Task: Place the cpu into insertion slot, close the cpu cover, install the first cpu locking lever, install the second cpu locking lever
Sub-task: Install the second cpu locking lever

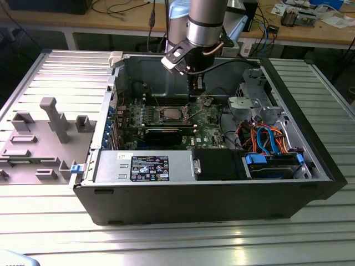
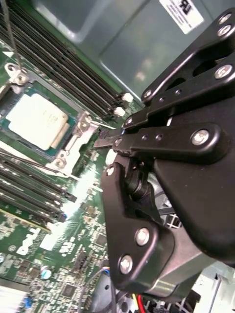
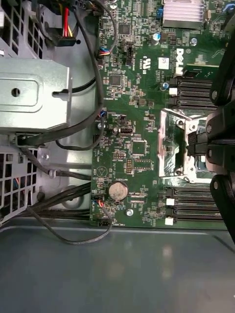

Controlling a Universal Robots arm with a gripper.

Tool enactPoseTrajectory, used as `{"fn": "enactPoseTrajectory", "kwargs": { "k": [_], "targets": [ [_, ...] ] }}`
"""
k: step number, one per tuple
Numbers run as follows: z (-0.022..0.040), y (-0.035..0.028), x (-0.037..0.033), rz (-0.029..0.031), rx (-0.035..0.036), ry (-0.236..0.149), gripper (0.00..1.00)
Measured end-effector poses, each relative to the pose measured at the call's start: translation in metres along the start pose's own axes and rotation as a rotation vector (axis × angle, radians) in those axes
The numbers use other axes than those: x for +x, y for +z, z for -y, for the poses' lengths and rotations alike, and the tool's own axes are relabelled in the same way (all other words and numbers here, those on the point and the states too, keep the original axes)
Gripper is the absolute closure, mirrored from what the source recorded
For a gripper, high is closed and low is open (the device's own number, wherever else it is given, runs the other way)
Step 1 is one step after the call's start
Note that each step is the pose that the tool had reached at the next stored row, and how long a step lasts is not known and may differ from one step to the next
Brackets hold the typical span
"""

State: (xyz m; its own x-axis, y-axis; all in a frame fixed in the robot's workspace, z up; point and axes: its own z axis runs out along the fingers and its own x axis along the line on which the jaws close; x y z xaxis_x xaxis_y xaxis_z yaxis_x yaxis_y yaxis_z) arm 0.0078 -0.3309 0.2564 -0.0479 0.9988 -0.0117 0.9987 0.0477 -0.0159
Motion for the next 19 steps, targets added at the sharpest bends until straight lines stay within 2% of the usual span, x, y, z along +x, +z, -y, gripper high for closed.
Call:
{"fn": "enactPoseTrajectory", "kwargs": {
  "k": [2,5,8,9,10,11,12,15,19],
  "targets": [
    [-0.007,-0.0019,-0.0004,0.0002,0.0003,0.0,0.89],
    [-0.0138,-0.0043,-0.0008,0.0,0.0012,0.0,0.89],
    [-0.0239,-0.0053,-0.0013,-0.0002,0.0056,0.0,0.89],
    [-0.0303,-0.0054,-0.0016,-0.0005,0.0104,0.0,0.89],
    [-0.0376,-0.0056,-0.0019,-0.0008,0.0183,0.0,0.89],
    [-0.0444,-0.0057,-0.0022,-0.0015,0.0293,0.0,0.89],
    [-0.0472,-0.0054,-0.0023,-0.0024,0.0358,-0.001,0.89],
    [-0.0475,-0.0033,-0.0024,-0.0039,0.0416,0.0,0.89],
    [-0.0462,0.0003,-0.0023,-0.004,0.0416,-0.001,0.89]
  ]
}}
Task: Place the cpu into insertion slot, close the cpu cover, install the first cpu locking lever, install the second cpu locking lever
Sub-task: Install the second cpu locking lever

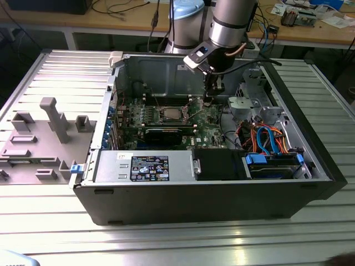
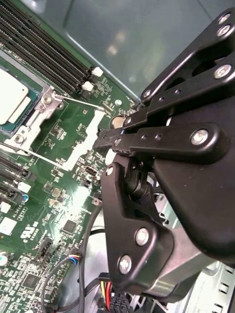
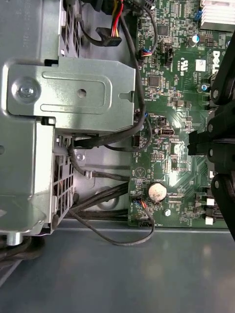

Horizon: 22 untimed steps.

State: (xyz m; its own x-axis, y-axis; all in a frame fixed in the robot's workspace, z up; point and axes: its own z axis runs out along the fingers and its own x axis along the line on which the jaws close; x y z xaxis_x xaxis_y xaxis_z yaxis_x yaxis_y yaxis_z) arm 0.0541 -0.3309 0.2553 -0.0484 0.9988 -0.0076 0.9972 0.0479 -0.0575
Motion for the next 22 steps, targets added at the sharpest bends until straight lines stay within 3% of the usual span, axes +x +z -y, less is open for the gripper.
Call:
{"fn": "enactPoseTrajectory", "kwargs": {
  "k": [4,14,16,19,20,22],
  "targets": [
    [0.0032,0.0027,0.0002,0.0001,-0.0002,0.0,0.89],
    [0.0038,0.0035,0.0002,0.0002,-0.0005,0.0,0.89],
    [0.0044,-0.0012,0.0004,-0.0022,0.0007,0.001,0.89],
    [0.0044,-0.0072,0.0002,-0.0002,0.0001,0.0,0.89],
    [0.0033,-0.0072,0.0001,-0.0003,0.0012,0.0,0.89],
    [-0.0017,-0.0068,-0.0001,-0.0011,0.0128,0.0,0.89]
  ]
}}
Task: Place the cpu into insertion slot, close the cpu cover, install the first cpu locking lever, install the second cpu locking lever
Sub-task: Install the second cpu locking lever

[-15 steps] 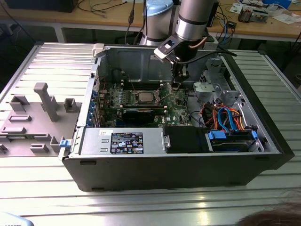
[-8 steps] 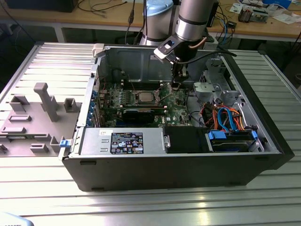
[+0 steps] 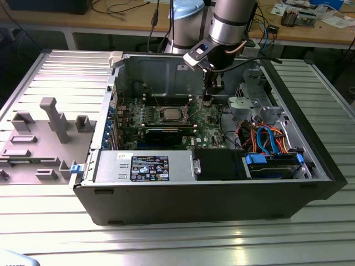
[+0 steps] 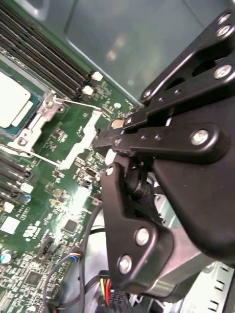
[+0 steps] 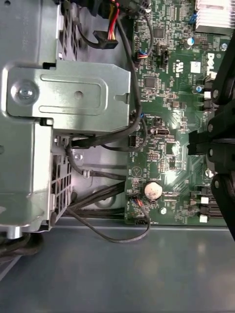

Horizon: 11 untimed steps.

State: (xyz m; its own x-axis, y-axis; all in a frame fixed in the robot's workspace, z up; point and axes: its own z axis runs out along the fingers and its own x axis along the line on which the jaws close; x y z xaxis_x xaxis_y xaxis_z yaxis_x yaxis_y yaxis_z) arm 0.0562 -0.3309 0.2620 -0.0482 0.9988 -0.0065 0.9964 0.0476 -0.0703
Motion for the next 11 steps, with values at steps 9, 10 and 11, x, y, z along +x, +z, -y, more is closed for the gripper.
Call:
{"fn": "enactPoseTrajectory", "kwargs": {
  "k": [9,10,11],
  "targets": [
    [-0.0049,0.0113,-0.0001,-0.0095,0.02,-0.001,0.89],
    [-0.0043,0.0115,-0.0001,-0.0095,0.02,-0.001,0.89],
    [-0.001,0.0118,0.0001,-0.0097,0.0199,-0.001,0.89]
  ]
}}
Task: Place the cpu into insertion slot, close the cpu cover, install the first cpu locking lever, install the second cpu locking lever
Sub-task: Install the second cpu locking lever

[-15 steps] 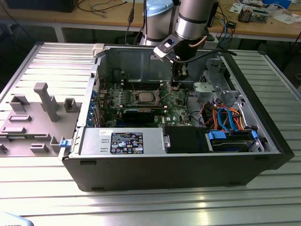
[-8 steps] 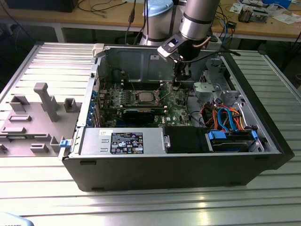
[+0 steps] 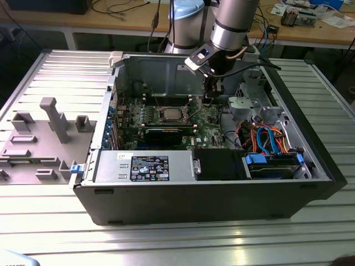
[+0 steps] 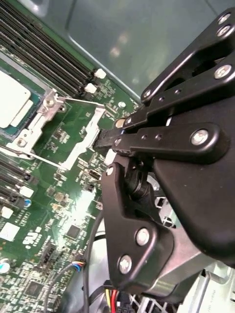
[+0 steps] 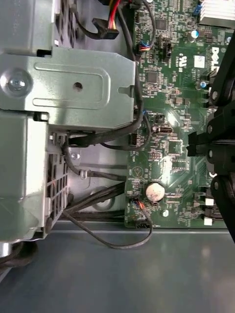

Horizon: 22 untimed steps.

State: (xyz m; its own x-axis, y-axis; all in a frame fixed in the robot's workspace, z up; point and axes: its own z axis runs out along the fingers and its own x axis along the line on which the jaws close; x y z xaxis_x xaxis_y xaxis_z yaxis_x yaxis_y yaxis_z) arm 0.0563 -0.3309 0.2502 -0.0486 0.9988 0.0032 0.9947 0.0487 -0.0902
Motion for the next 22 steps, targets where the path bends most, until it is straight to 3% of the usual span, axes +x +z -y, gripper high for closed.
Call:
{"fn": "enactPoseTrajectory", "kwargs": {
  "k": [5,11,22],
  "targets": [
    [0.0162,0.0014,0.0007,0.0001,-0.0017,0.0,0.89],
    [0.0179,0.0016,0.0009,0.0001,-0.0019,0.0,0.89],
    [0.0363,0.0033,0.0017,0.0001,-0.0023,0.0,0.89]
  ]
}}
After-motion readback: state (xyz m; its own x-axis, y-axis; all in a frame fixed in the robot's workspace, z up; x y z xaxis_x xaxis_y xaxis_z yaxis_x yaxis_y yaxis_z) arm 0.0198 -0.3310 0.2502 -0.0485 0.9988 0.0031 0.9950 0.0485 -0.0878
